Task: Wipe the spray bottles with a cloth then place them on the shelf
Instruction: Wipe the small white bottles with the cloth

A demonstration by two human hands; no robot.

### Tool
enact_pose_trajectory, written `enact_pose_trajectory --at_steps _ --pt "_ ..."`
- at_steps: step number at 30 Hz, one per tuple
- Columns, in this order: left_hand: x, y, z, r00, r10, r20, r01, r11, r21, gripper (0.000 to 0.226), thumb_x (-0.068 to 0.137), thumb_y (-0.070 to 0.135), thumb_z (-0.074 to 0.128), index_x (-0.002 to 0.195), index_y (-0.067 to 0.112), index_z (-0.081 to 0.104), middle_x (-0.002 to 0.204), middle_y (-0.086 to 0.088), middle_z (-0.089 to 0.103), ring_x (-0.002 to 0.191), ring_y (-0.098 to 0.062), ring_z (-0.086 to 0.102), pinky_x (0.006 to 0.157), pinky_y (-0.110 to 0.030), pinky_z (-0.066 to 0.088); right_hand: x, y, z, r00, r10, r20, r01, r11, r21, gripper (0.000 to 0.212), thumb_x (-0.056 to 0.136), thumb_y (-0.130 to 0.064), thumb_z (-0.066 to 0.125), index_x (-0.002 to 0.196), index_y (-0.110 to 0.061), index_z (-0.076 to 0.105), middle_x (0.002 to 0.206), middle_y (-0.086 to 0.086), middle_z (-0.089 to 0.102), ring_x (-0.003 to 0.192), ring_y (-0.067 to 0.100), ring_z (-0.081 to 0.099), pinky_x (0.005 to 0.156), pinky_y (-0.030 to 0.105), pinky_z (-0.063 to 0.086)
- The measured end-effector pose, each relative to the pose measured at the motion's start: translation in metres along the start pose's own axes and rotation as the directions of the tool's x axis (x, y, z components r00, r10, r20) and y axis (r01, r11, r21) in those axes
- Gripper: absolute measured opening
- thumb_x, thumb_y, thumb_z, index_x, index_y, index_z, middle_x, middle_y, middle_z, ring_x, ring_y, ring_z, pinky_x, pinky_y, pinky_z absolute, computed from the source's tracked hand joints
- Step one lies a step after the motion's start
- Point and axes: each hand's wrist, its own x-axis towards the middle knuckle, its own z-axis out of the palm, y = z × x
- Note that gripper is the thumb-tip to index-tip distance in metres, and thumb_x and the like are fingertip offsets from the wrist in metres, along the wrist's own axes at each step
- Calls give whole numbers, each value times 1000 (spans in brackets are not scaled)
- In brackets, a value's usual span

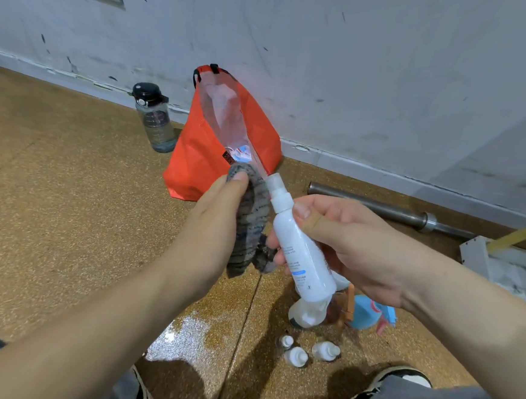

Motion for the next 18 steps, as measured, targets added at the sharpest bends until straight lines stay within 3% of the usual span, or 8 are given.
enact_pose_trajectory --at_steps 2,4,6,8,10,13,16,18 --pt "-5 -1 4 1000 8 26 -9 998 55 32 111 28 35 93 11 55 65 -11 58 49 -17 54 41 -22 42 0 2 2 1000 -22 0 22 1000 -10 36 95 -32 60 117 -3 62 94 19 75 81 28 73 67 31 59" --pt "-8 -12 5 980 192 62 -201 946 253 29 112 28 37 97 13 57 73 -5 61 62 -18 55 54 -30 47 0 4 3 997 -62 -53 60 998 -34 29 96 -27 62 113 -4 62 87 16 73 74 24 71 63 29 57" --pt "-7 -26 -2 907 374 194 -416 724 550 26 109 37 37 93 23 54 80 4 60 74 -16 55 68 -39 47 3 6 1 983 -76 -169 59 993 -104 21 101 -25 62 111 -7 64 83 13 71 68 19 66 57 26 51" --pt "-8 -35 -3 882 363 300 -461 538 705 26 107 44 36 91 30 50 85 9 58 81 -12 57 74 -42 47 7 7 -4 955 -53 -291 9 989 -151 22 102 -29 63 113 -10 66 86 10 70 68 16 63 58 26 47" --pt "-9 -39 -1 934 256 248 -357 646 675 28 109 45 37 104 29 59 94 11 67 91 -11 63 81 -39 50 10 6 -7 944 -27 -328 -10 994 -112 22 101 -29 64 118 -16 68 96 5 76 76 14 66 66 28 51" --pt "-9 -36 2 997 -24 76 -8 917 398 27 105 54 46 117 38 64 105 12 74 100 -12 69 86 -37 51 11 6 -6 953 -40 -299 34 999 -27 23 99 -25 67 120 -16 70 98 2 77 88 19 68 88 44 53" --pt "-15 -36 10 957 -215 194 159 950 269 38 86 61 67 121 46 60 109 18 76 102 -4 73 89 -35 56 11 7 0 933 -51 -358 80 994 68 26 96 -27 71 116 -11 70 85 3 74 75 16 69 69 35 57" --pt "-17 -39 15 957 -229 178 176 947 269 49 73 51 81 116 41 60 101 8 78 93 -15 76 79 -39 61 10 10 5 925 -19 -381 59 994 95 34 91 -33 76 114 -9 69 86 5 71 72 14 70 60 32 54"
